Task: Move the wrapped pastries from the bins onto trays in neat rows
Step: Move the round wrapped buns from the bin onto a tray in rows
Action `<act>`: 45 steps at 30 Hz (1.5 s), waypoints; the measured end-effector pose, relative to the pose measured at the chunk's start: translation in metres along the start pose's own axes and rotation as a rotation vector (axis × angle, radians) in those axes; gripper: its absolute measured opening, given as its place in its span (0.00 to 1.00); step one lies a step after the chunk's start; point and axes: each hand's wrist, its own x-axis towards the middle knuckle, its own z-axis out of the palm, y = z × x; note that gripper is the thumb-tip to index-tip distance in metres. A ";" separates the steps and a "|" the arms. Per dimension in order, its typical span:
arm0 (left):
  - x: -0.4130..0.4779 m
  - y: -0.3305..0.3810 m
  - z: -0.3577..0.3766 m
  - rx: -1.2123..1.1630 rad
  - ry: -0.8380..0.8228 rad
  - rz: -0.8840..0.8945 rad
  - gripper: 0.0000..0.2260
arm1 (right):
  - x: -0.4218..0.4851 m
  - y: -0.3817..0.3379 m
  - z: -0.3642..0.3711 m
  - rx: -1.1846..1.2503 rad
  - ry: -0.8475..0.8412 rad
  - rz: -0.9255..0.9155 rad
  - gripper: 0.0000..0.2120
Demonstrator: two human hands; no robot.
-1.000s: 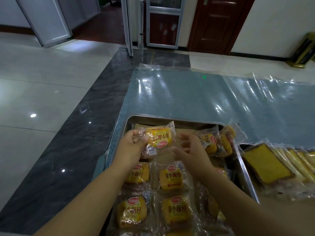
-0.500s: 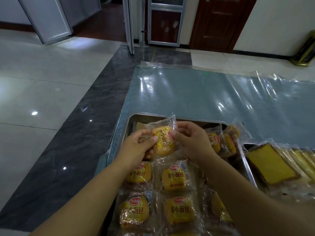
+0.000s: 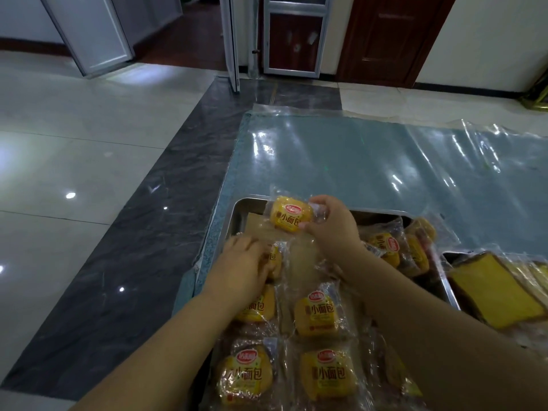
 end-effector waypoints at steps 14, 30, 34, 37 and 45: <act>-0.017 -0.012 0.009 0.075 -0.147 0.050 0.23 | 0.027 0.006 0.042 -0.045 -0.207 0.119 0.19; -0.011 0.066 0.024 0.090 -0.230 0.181 0.20 | -0.051 0.054 -0.077 -0.800 0.089 0.087 0.32; -0.017 0.072 0.036 0.153 -0.352 0.214 0.19 | -0.051 0.062 -0.081 -0.806 -0.003 0.159 0.36; -0.018 0.072 0.038 0.123 -0.350 0.259 0.19 | -0.047 0.062 -0.079 -0.821 0.033 0.167 0.33; -0.027 0.076 0.036 -0.268 -0.226 0.173 0.17 | -0.055 0.053 -0.076 -0.349 0.183 -0.019 0.12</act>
